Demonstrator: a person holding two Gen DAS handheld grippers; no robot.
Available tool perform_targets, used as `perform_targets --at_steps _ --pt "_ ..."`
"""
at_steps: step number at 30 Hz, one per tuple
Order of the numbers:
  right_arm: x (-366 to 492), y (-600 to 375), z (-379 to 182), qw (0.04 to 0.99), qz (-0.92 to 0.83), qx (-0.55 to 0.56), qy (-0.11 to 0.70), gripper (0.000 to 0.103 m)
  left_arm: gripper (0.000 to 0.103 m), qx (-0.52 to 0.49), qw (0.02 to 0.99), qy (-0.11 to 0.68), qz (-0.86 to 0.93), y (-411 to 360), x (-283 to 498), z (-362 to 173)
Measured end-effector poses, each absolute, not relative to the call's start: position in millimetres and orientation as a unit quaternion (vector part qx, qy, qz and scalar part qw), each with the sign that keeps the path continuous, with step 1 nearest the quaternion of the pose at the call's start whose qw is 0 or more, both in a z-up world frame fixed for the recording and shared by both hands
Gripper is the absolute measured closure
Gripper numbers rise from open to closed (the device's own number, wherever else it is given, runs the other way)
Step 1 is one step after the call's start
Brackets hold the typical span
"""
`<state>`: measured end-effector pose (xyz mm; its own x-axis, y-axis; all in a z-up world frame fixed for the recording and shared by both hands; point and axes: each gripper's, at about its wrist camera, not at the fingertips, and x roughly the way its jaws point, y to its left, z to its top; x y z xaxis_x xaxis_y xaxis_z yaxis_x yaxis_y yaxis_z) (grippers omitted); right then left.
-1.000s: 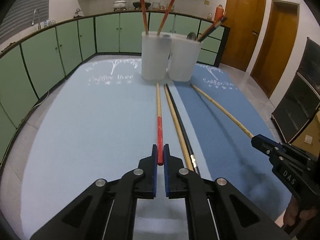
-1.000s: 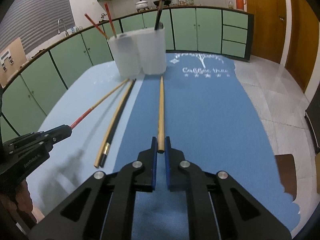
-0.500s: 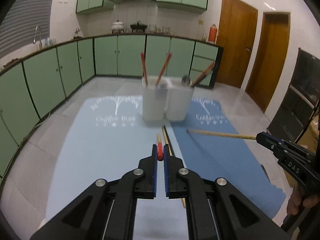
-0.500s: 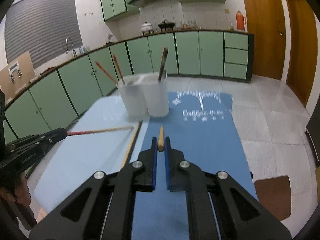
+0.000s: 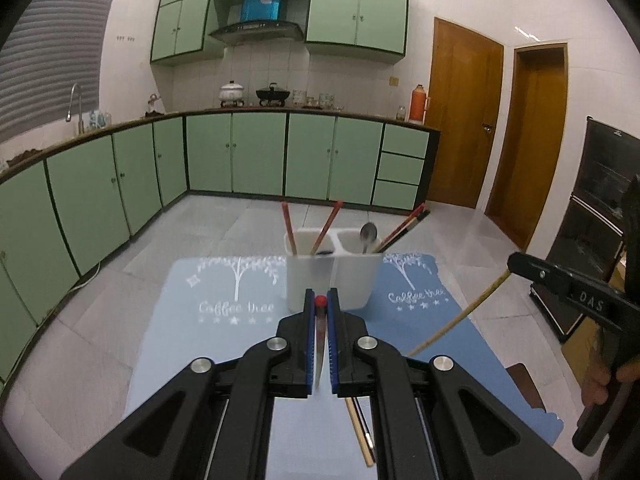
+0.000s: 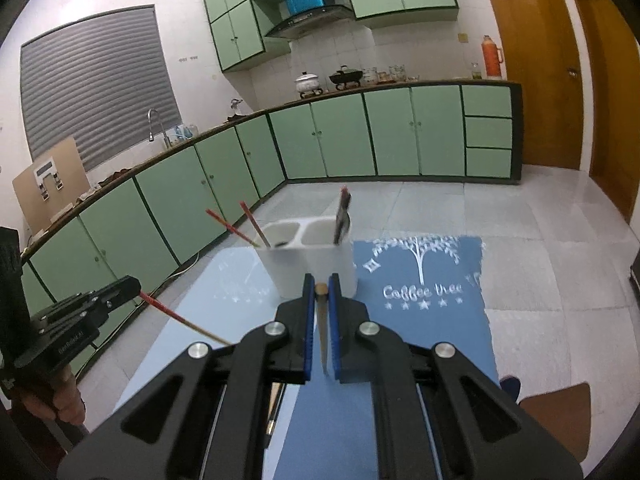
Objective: Organize utensils
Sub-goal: 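Lift both chopsticks and carry them over the white holder, then lower both chopsticks into the holder and open both tools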
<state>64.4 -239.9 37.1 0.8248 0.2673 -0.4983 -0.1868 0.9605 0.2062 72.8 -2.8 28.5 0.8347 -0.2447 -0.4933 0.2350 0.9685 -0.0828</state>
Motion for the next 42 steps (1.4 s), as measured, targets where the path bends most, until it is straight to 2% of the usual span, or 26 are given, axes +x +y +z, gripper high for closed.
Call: perform_targets --at_steps 14,25,30,35,42 --pt "80.7 -223.0 91.2 0.953 0.166 0.049 0.248 0.097 0.097 -0.014 0.965 0.22 -0.139 3.2 81.5 66.0" --pt "101.7 -219.1 168.0 0.966 0.181 0.016 0.186 0.097 0.097 -0.003 0.982 0.122 -0.147 2.0 86.1 146.4" --pt "123.7 -220.6 186.1 0.97 0.175 0.007 0.172 0.097 0.097 0.014 0.986 0.085 -0.14 -4.0 92.9 172.2" --pt "156.5 -224.3 183.9 0.972 0.158 0.009 0.175 0.097 0.097 0.022 0.984 0.098 -0.146 -17.2 119.7 172.9" --pt "203.3 -227.2 159.2 0.969 0.142 0.021 0.199 0.097 0.097 0.022 0.977 0.153 -0.149 -26.5 167.2 143.8"
